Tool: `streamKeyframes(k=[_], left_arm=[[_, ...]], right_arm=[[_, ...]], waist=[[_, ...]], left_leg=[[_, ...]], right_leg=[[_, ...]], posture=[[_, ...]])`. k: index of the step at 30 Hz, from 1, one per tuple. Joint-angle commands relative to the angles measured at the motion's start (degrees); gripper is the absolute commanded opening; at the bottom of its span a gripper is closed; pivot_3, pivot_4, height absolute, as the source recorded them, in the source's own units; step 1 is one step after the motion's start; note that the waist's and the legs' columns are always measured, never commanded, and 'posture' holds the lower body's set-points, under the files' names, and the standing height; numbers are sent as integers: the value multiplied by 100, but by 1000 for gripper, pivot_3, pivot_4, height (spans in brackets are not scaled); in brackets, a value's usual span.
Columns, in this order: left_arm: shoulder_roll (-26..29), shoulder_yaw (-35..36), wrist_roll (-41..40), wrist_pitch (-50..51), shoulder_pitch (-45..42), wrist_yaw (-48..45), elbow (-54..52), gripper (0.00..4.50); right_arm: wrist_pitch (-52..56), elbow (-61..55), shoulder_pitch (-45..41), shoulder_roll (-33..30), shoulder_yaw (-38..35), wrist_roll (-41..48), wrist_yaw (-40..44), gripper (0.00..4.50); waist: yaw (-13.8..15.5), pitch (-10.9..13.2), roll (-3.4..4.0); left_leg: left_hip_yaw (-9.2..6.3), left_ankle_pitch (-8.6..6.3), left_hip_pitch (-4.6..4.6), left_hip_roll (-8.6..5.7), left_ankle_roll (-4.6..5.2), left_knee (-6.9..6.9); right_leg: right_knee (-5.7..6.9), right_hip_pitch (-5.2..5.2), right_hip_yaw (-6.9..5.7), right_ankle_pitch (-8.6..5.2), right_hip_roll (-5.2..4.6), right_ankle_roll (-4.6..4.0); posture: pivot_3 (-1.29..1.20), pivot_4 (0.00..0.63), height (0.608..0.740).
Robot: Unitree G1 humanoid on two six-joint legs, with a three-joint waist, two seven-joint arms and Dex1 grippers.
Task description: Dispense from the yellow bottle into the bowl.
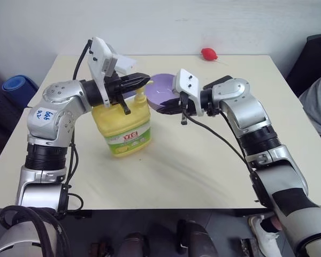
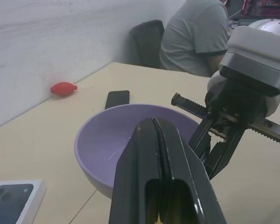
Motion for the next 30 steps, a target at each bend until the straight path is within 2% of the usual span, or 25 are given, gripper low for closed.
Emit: streamKeyframes(k=[1, 14, 20, 23, 25, 28, 30], left_arm=[[-12, -132, 224, 280, 311, -3, 216, 17], [-196, 1, 159, 671, 637, 100, 141, 17], [-161, -122, 233, 977, 766, 43, 269, 17], [-167, -261, 412, 790, 901, -45, 411, 17], [-239, -179, 338, 764, 911, -69, 422, 17], [-265, -126, 318, 782, 852, -67, 459, 17], [-251, -128, 334, 799, 827, -77, 486, 17]], right_arm=[[-150, -139, -278, 49, -184, 88, -5, 0], [-104, -165, -242, 49, -184, 132, 58, 0], [-72, -215, -201, 79, -235, 187, 13, 0], [-49, -248, -173, 87, -236, 191, 7, 0], [-30, -267, -156, 94, -245, 194, -18, 0], [-25, -283, -138, 81, -252, 194, -18, 0], [-19, -290, -126, 73, -267, 188, -16, 0]], waist=[[-4, 0, 0], [-1, -10, 2], [-1, -24, 2], [-1, -48, 3], [-1, -52, 2], [0, -53, 2], [8, -54, 4]], left_leg=[[0, 0, 1, 0, 0, 0], [1, 0, 10, 0, 0, 1], [1, 0, 12, 0, 0, 1], [1, 0, 15, 0, 0, 0], [1, 0, 30, 0, 0, -3], [1, -1, 108, 3, -2, -30], [0, -1, 113, 3, -2, -32]], right_leg=[[0, 0, 1, 0, 0, 0], [6, 7, 4, 0, -2, 0], [6, 8, 5, 0, -2, 0], [6, 12, 5, 0, -2, 0], [5, 25, 6, -1, -2, -1], [-17, 104, 7, -2, -3, -4], [-18, 108, 22, -3, -6, -4]], posture=[[0, 150, 740], [0, 150, 740], [0, 150, 740], [0, 150, 740], [0, 150, 740], [0, 150, 740], [0, 150, 740]])
